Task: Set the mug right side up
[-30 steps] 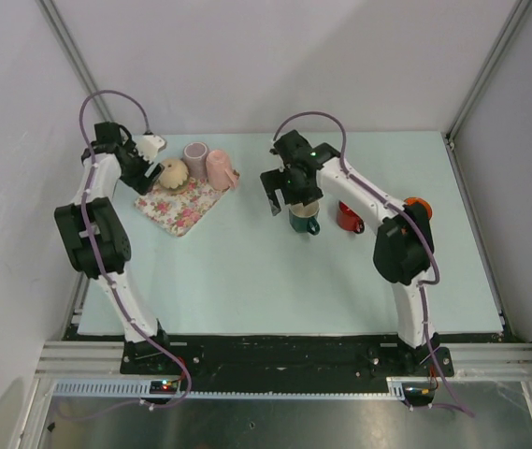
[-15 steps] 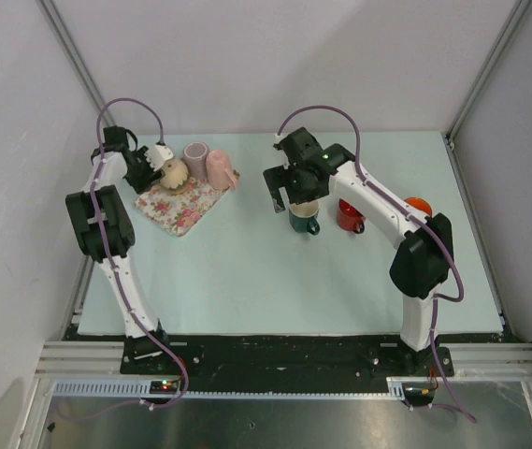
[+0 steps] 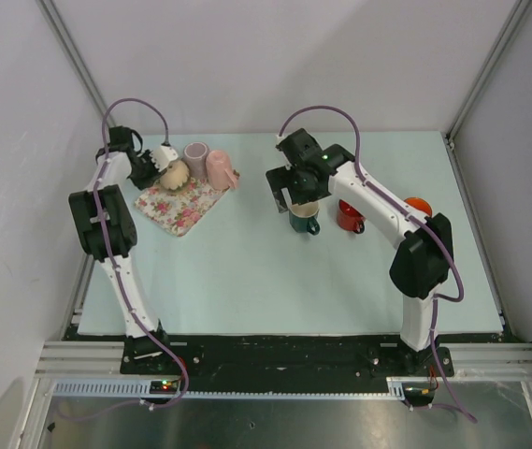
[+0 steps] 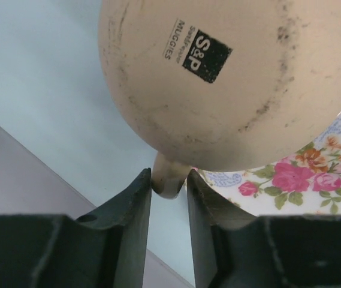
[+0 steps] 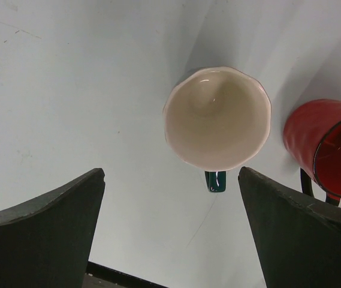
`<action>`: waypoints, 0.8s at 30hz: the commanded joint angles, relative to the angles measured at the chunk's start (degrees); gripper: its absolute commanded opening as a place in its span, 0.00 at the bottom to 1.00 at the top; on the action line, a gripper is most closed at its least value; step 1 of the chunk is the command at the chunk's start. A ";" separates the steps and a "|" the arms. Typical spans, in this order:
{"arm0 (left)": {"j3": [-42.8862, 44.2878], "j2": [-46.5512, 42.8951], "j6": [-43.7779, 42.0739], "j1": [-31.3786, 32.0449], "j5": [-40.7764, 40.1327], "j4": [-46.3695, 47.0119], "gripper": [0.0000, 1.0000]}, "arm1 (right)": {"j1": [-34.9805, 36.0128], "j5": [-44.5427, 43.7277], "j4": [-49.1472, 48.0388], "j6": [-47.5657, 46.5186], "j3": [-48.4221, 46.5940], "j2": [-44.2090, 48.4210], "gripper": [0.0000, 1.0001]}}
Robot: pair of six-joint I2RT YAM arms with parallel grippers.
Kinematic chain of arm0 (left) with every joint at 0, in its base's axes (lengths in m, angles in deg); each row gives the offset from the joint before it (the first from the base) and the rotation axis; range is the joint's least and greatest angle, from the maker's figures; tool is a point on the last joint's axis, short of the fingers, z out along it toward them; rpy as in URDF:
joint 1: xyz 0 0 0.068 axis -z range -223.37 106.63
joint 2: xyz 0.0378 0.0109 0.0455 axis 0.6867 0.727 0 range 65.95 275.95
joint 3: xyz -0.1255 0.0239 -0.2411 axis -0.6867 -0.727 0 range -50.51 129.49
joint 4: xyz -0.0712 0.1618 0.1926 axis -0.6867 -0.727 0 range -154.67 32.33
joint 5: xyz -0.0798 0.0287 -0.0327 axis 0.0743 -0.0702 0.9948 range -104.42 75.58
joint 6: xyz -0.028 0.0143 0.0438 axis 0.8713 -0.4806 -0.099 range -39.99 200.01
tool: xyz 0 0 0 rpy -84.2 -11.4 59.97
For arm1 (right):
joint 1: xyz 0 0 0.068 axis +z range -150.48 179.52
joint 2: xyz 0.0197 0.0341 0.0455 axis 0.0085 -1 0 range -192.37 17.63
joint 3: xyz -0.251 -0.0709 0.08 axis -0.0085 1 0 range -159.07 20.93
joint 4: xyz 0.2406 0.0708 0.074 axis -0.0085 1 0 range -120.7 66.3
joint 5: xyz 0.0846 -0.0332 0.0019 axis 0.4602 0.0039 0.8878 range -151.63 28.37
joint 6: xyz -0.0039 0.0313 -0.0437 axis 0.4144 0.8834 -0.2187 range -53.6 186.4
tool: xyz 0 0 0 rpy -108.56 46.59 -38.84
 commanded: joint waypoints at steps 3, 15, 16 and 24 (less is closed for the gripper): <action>-1.31 -1.17 3.16 0.98 4.40 0.29 0.41 | 0.03 -1.55 0.30 -0.42 0.16 2.79 0.99; -1.79 -1.92 7.47 1.11 7.46 0.36 0.06 | -0.05 -2.03 0.99 -0.46 0.22 2.97 0.99; -1.96 -2.06 7.89 1.07 7.12 0.35 0.03 | -0.05 -2.13 1.06 -0.48 0.17 3.03 0.99; -5.65 -8.16 21.02 -0.05 2.68 0.36 0.00 | 0.03 -2.41 0.93 -0.46 0.86 5.57 0.99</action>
